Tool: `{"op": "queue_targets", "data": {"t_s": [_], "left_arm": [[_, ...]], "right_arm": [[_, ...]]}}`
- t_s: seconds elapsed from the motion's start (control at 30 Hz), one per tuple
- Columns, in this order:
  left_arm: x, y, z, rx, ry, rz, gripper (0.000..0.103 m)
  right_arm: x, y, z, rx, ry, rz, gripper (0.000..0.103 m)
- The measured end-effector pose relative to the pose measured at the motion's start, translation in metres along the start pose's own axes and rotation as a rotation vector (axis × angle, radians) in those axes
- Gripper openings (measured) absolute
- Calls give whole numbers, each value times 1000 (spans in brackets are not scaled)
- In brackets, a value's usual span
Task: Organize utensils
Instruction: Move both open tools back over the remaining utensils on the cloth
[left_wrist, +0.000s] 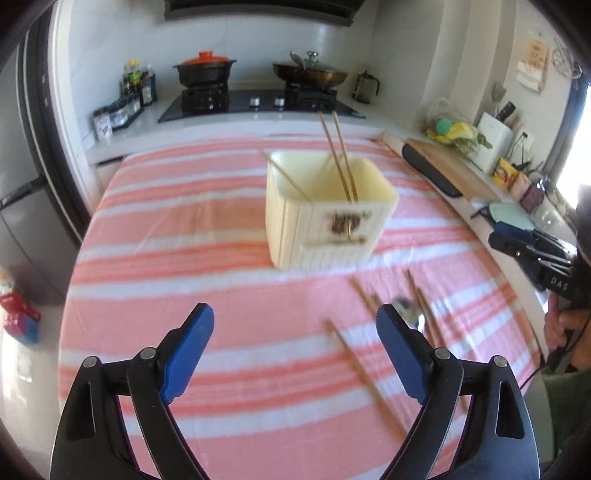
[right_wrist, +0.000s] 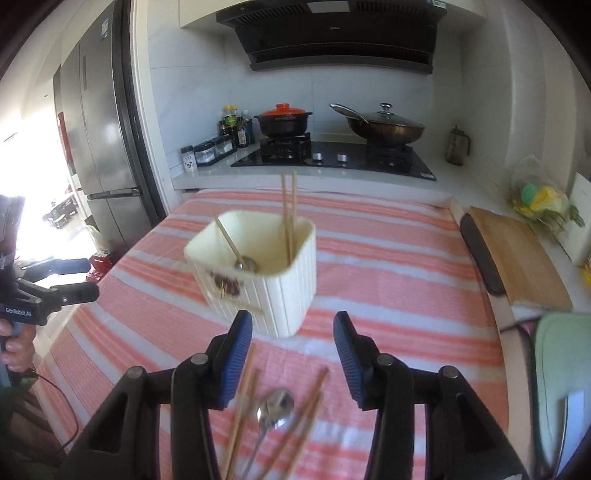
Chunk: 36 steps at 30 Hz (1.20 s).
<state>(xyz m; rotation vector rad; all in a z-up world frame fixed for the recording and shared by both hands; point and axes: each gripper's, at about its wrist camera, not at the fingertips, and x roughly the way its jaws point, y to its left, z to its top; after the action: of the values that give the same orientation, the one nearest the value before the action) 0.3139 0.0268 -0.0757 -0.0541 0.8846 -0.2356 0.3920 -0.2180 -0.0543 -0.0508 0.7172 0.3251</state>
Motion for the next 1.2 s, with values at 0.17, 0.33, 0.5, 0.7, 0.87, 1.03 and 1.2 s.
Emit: {"op": "queue_targets", "data": {"t_s": [0.17, 0.33, 0.5, 0.7, 0.87, 1.03, 1.2], "left_arm": [[28, -7, -98, -67, 62, 40, 91], [60, -8, -129, -118, 56, 99, 90], [71, -3, -128, -119, 54, 168, 91], [90, -13, -117, -82, 148, 221, 103], [97, -11, -112, -142, 147, 262, 103], [105, -1, -92, -144, 327, 219, 102], [112, 20, -81, -211, 307, 234, 102]], "right_arm": [[-15, -11, -113, 112, 51, -93, 47], [5, -36, -179, 189, 105, -200, 47], [14, -49, -184, 212, 114, -222, 47], [26, -39, -185, 153, 149, -261, 54], [24, -42, -186, 168, 143, -247, 54], [25, -41, -186, 164, 144, -241, 56], [26, -40, -186, 159, 146, -241, 57]]}}
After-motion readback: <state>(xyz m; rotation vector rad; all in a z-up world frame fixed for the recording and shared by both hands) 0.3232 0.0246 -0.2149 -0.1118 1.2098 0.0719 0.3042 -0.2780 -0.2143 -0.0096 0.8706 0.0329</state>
